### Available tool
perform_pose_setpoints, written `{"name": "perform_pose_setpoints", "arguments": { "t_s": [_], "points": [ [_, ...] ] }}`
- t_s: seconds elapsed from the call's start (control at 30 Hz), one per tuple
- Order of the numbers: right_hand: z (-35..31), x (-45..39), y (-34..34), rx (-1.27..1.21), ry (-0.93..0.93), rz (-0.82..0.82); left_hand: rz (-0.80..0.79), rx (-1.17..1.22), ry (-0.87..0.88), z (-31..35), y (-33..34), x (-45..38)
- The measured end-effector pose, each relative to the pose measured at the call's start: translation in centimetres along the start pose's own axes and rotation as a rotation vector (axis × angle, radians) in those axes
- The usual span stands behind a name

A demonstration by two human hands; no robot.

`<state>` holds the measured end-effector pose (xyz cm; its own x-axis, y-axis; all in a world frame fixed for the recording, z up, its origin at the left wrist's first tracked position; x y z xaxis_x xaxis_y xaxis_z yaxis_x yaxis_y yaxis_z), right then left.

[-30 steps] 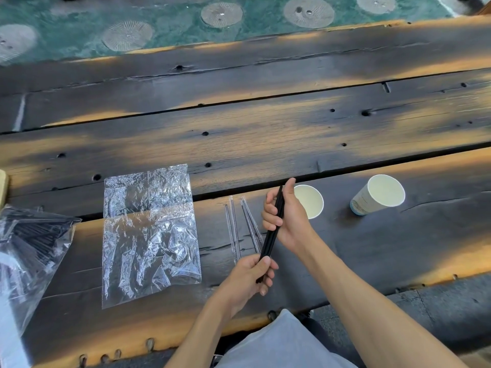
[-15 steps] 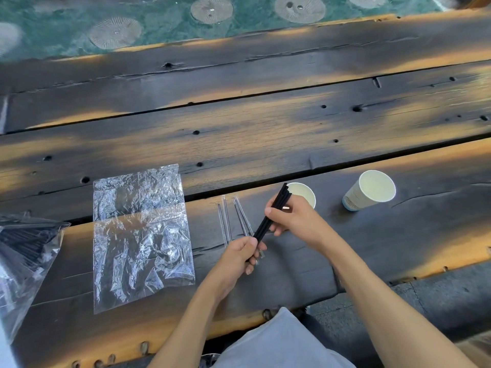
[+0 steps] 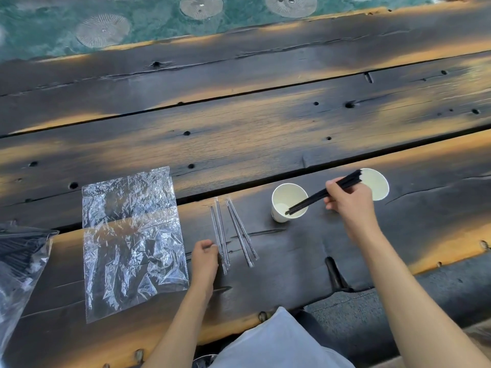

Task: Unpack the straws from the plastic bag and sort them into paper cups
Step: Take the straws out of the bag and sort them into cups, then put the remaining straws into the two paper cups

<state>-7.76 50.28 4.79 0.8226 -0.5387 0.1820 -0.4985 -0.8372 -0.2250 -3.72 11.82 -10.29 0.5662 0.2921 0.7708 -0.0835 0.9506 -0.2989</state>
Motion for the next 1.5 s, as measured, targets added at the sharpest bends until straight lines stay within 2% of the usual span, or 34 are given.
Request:
{"name": "perform_pose_setpoints", "arguments": {
  "t_s": [0.13, 0.27, 0.47, 0.5, 0.57, 0.6, 0.67, 0.77, 0.83, 0.97, 1.1, 1.2, 1.5],
  "points": [
    [0.9, 0.2, 2.9, 0.039, 0.033, -0.115, 0.085, -0.132, 0.011, 0.6, 0.1, 0.1],
    [-0.8, -0.3, 3.1, 0.030, 0.007, -0.094, 0.083, -0.199, 0.003, 1.1, 0.4, -0.1],
    [-1.5, -1.0, 3.5, 0.195, 0.037, -0.107, 0.084, -0.184, -0.021, 1.2, 0.3, -1.2],
    [-2.1, -1.1, 2.9, 0.271, -0.006, -0.054, 0.082, -0.183, -0.028, 1.2, 0.3, -1.3],
    [-5.7, -0.8, 2.5, 0.451, -0.220, 0.061, 0.077, -0.182, -0.028, 1.4, 0.4, -1.7],
    [-7.4, 0.0, 3.3, 0.450, -0.301, 0.066, 0.076, -0.185, -0.025, 1.6, 0.4, -1.9],
    [-8.1, 1.8, 7.3, 0.378, -0.328, -0.078, 0.079, -0.199, -0.019, 2.0, 0.5, -2.1],
    [-2.7, 5.0, 16.7, 0.467, -0.168, -0.517, 0.053, -0.205, 0.002, 2.8, 0.9, -2.4],
    [2.4, 6.3, 20.5, 0.602, -0.033, -0.687, 0.036, -0.211, 0.023, 3.2, 1.3, -2.9],
    [9.0, 5.6, 21.8, 0.762, 0.185, -0.680, -0.034, -0.191, 0.017, 2.2, 2.0, -4.9],
    [11.6, 5.1, 23.2, 0.691, 0.239, -0.635, -0.154, -0.110, 0.009, 2.8, 3.2, -4.5],
    [13.0, 5.6, 24.3, 0.641, 0.276, -0.641, -0.231, -0.001, -0.076, 2.5, 4.2, -4.0],
    [13.1, 6.8, 24.8, 0.593, 0.227, -0.624, -0.127, 0.132, -0.058, 1.2, 4.3, -3.1]
  ]
}}
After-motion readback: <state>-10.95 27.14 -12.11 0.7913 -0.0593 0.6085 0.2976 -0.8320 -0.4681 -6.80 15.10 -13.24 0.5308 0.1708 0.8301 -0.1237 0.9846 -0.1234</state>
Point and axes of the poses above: each hand's wrist, its own x-axis away from the middle knuckle, its own y-axis out of the palm, z = x × y, the point moved 10 cm from there along -x, towards the middle knuckle, and after that the axes turned 8 degrees about -y, right-handed, at the moved point
